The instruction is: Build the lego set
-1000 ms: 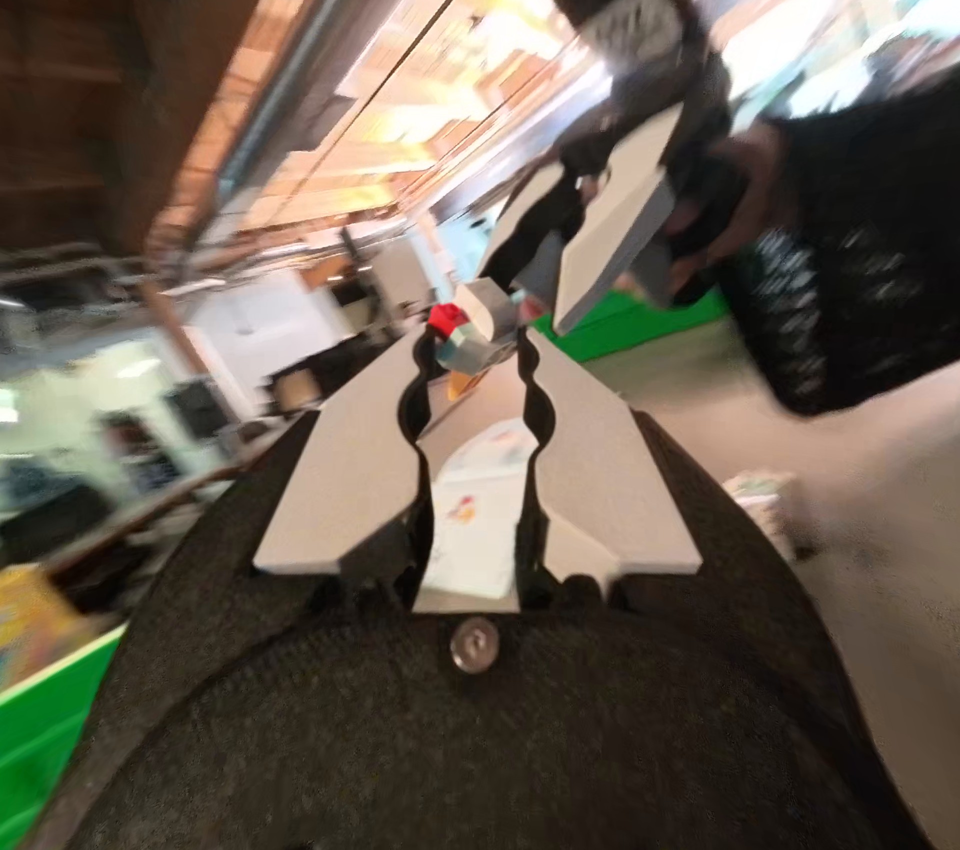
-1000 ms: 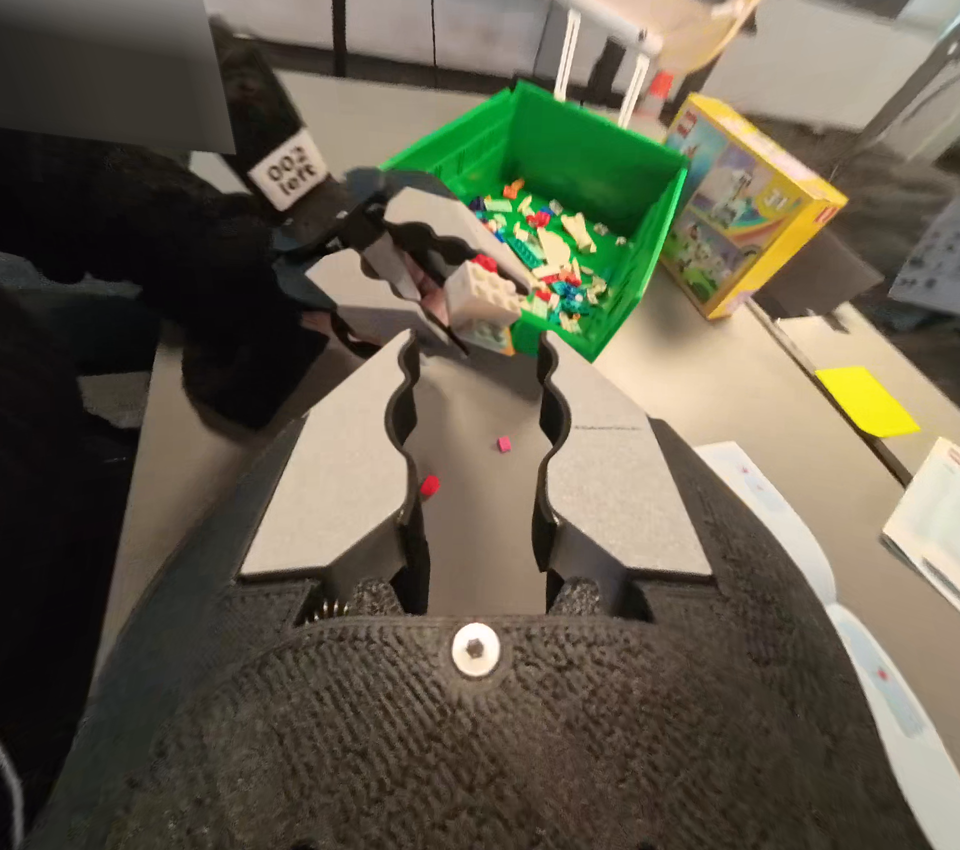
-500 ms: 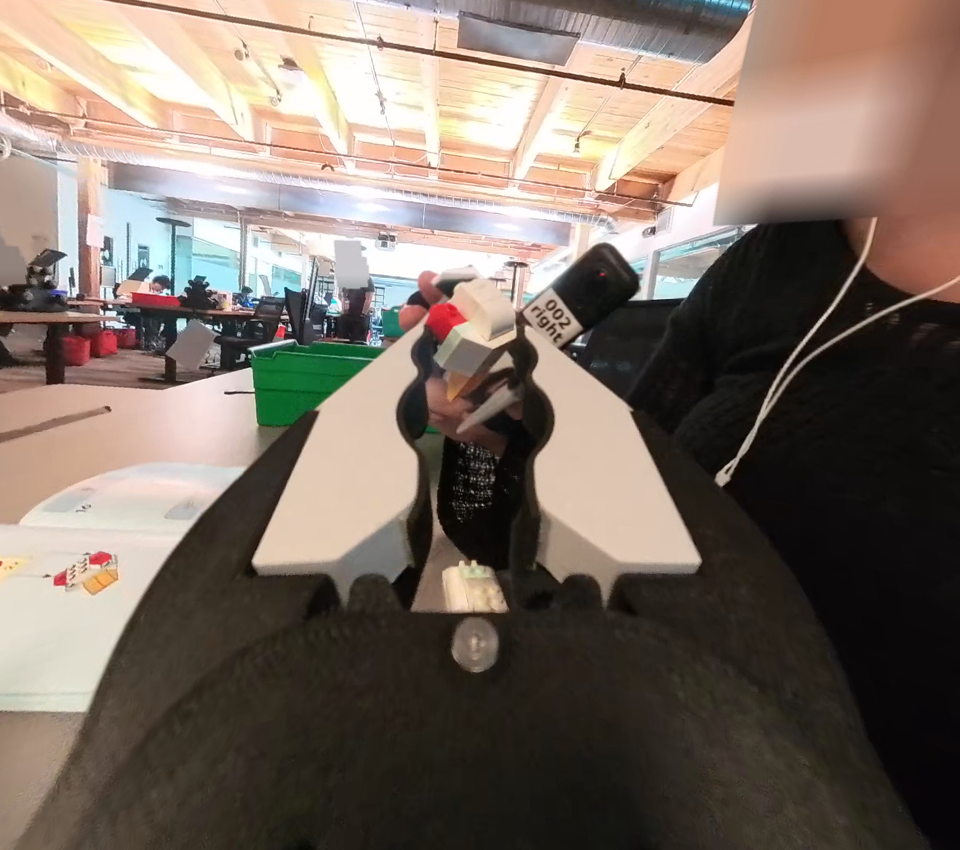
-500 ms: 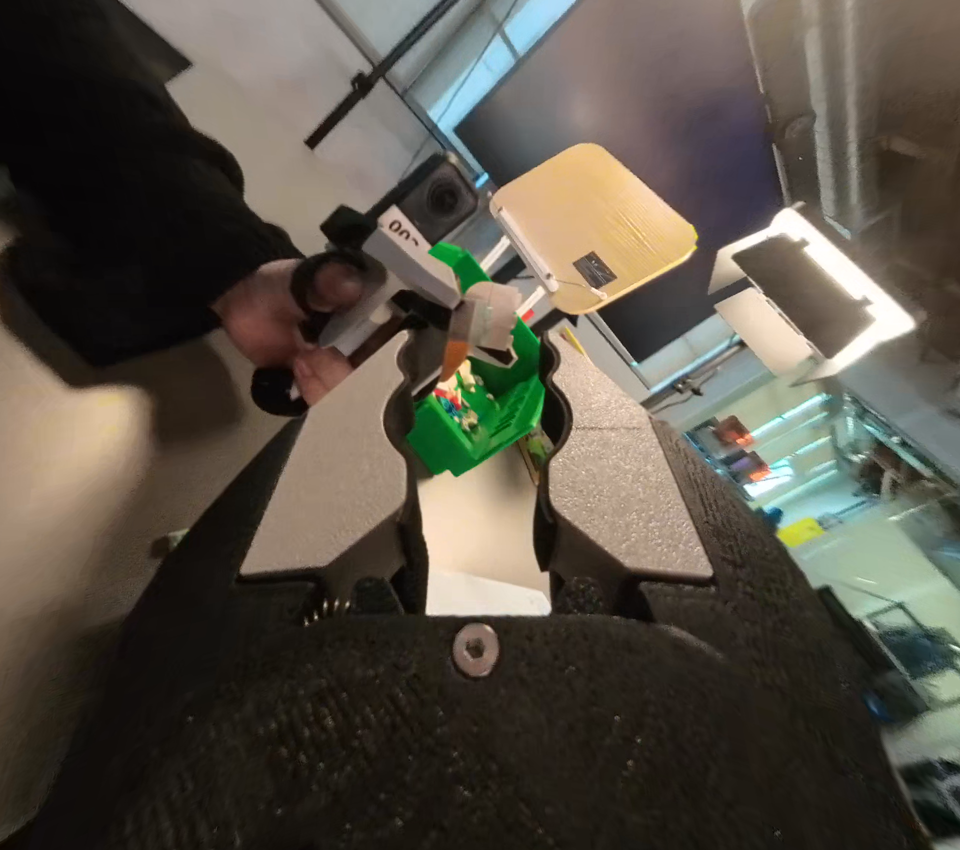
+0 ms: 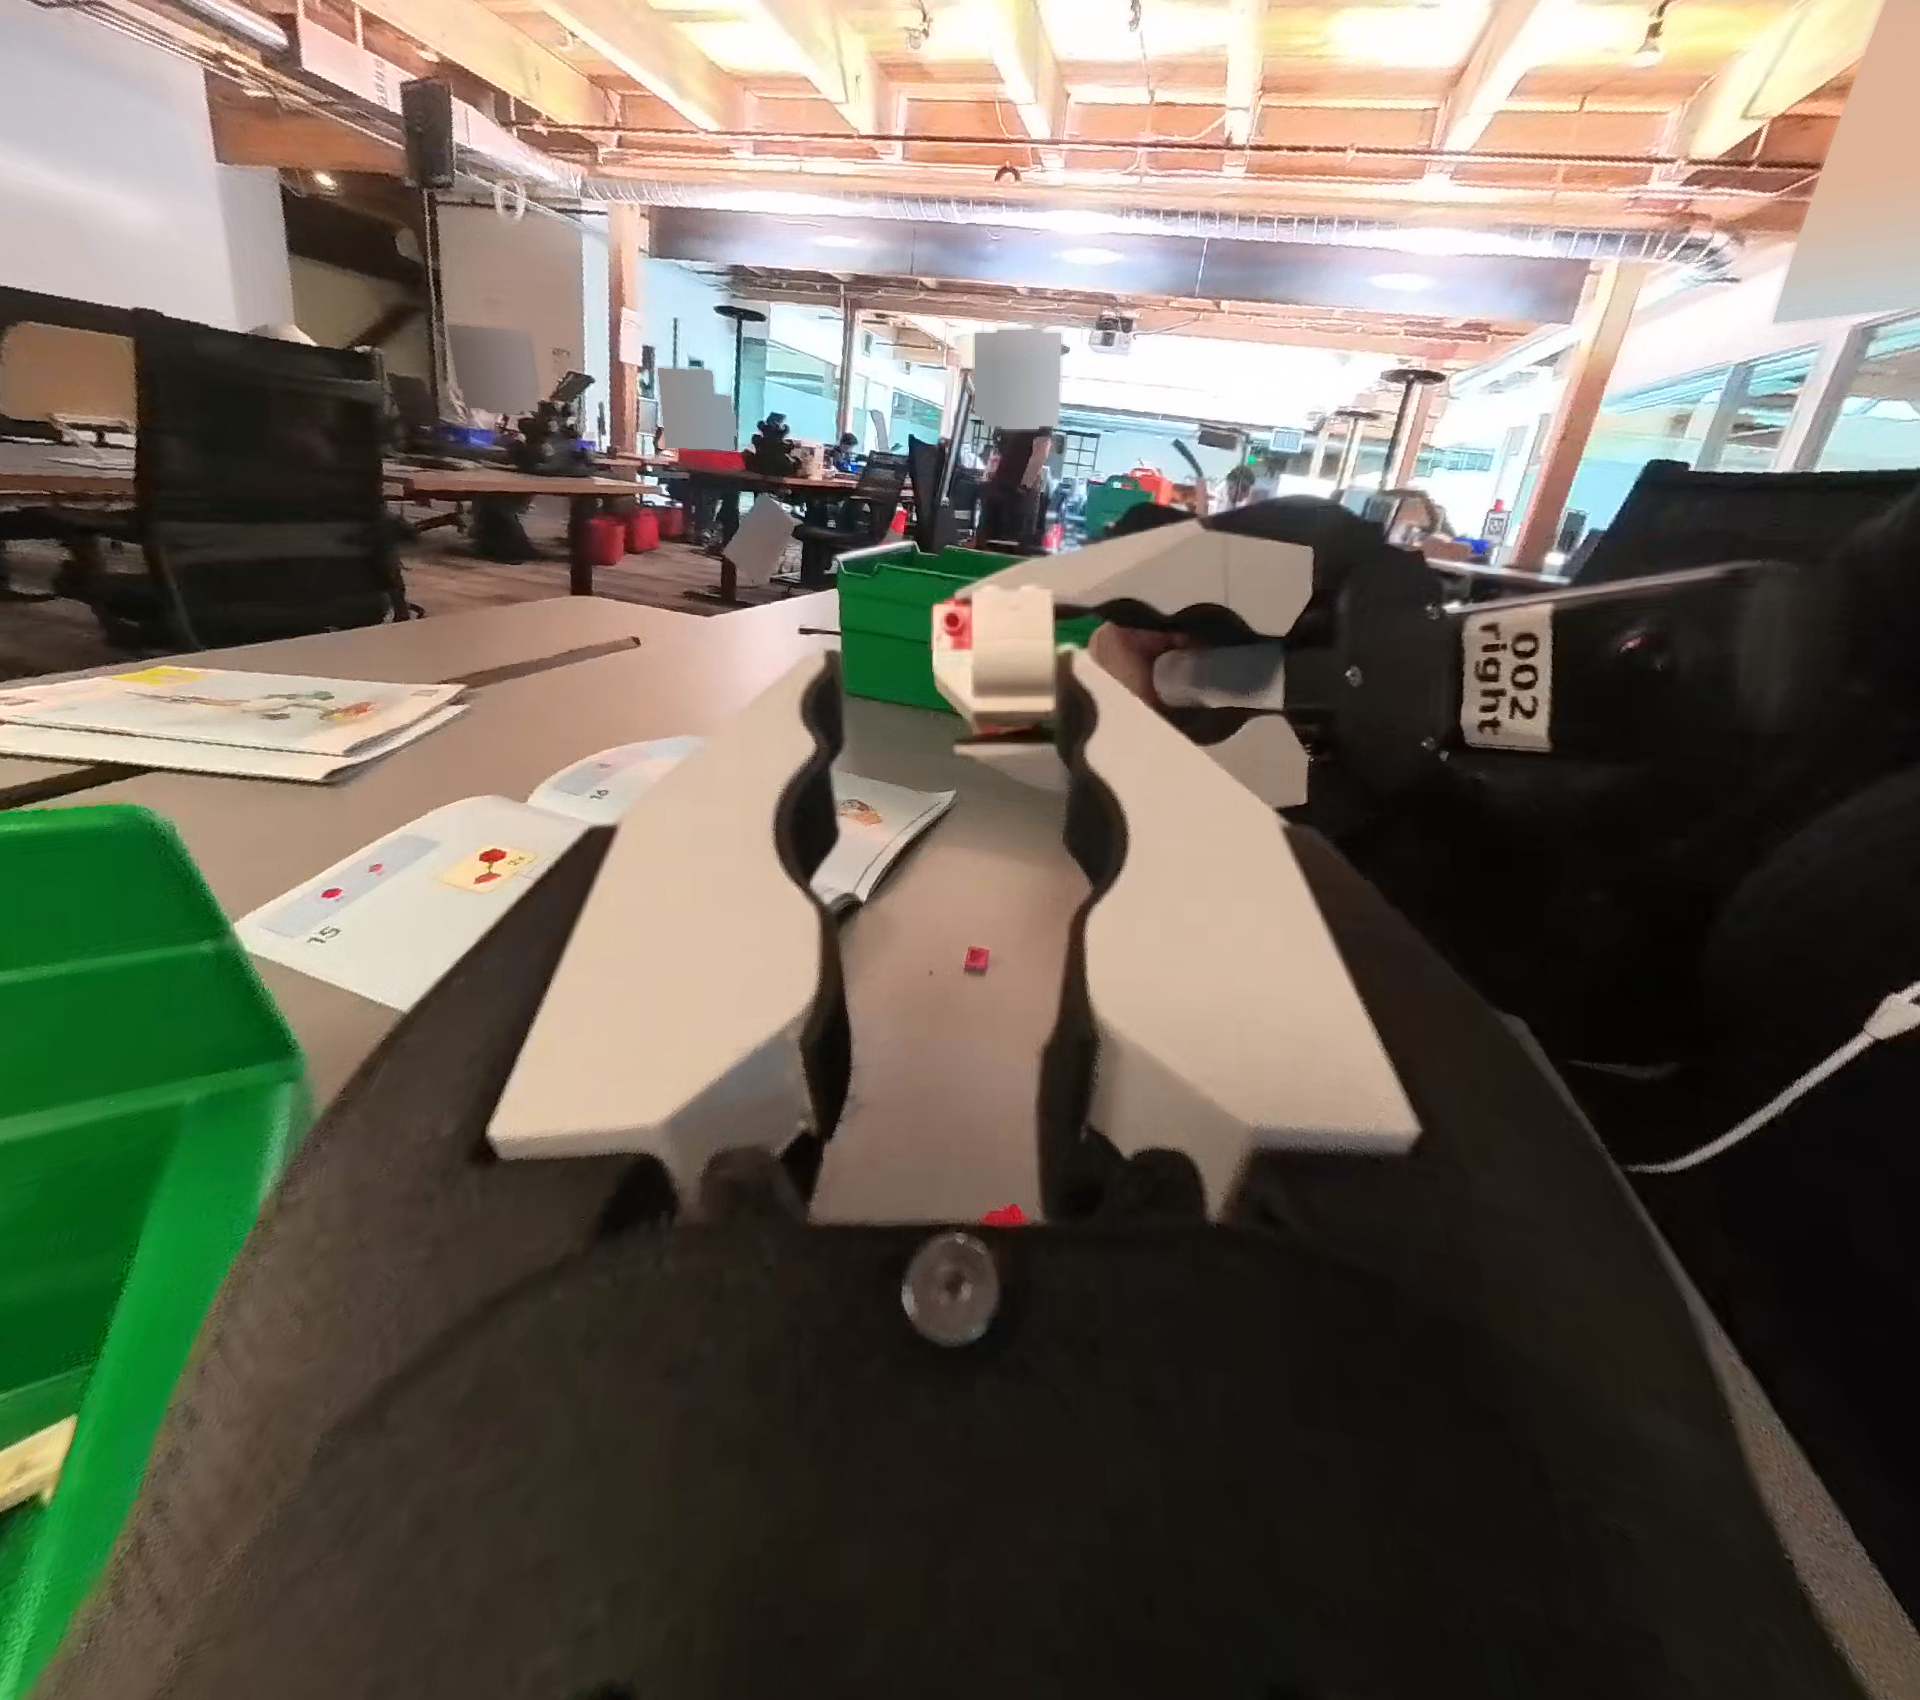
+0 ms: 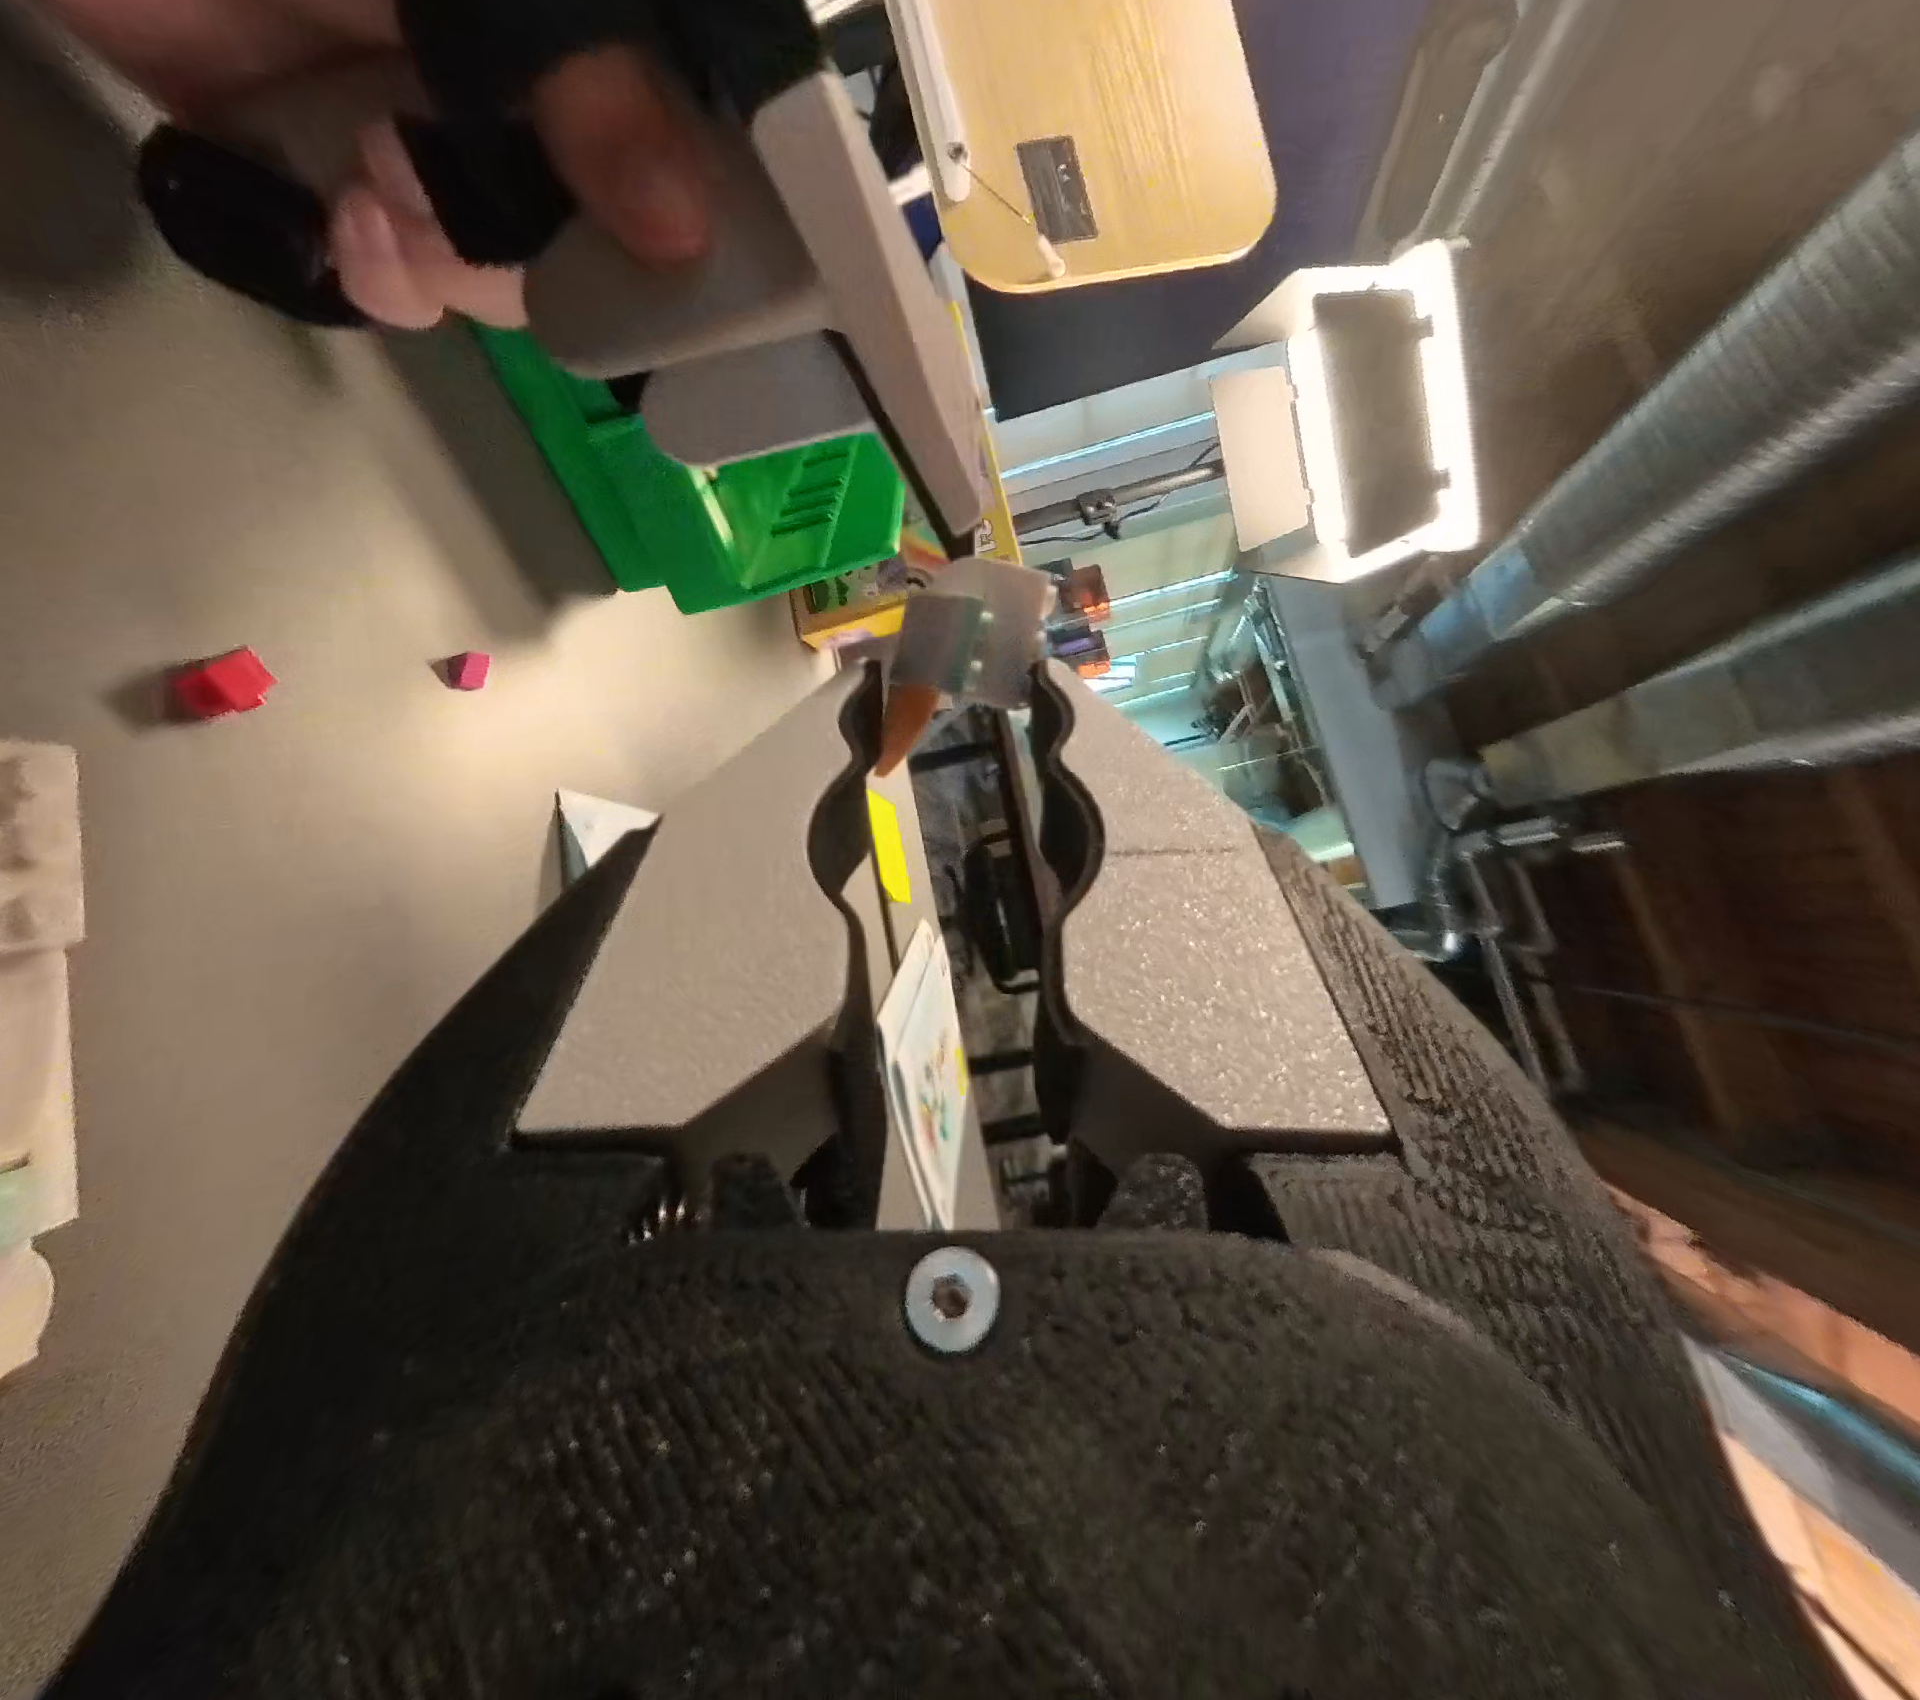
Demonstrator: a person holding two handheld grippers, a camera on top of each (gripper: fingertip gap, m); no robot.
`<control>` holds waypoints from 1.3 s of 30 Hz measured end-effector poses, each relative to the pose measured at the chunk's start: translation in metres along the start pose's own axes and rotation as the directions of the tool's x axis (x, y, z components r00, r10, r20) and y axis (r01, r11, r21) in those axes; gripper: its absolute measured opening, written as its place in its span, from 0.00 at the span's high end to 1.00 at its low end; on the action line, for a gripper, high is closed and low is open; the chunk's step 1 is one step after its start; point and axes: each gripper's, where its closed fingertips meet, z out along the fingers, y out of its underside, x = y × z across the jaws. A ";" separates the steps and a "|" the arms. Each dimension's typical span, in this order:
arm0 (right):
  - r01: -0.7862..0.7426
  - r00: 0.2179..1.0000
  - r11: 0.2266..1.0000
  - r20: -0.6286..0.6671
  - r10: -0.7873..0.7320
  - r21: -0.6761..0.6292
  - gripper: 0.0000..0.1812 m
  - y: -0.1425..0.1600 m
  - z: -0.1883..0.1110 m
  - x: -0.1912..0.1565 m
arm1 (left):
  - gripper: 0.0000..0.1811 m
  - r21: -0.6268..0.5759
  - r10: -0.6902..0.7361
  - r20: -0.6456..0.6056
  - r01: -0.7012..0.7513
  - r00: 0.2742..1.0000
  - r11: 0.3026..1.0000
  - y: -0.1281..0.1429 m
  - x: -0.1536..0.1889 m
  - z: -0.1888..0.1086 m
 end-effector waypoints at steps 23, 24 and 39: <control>-0.627 0.610 0.769 0.535 0.584 -0.124 0.87 0.007 -0.013 -0.054 | 0.92 -0.158 0.190 0.301 -0.147 0.934 0.976 -0.007 -0.003 -0.051; -0.655 0.505 0.725 0.589 0.631 -0.216 0.87 0.009 -0.014 -0.066 | 0.92 -0.155 0.218 0.335 -0.174 0.917 0.972 -0.010 -0.001 -0.058; -0.467 0.132 0.797 0.861 0.492 -0.384 0.92 0.004 -0.018 -0.131 | 0.92 -0.034 0.153 0.400 -0.152 0.904 0.988 -0.005 0.023 -0.078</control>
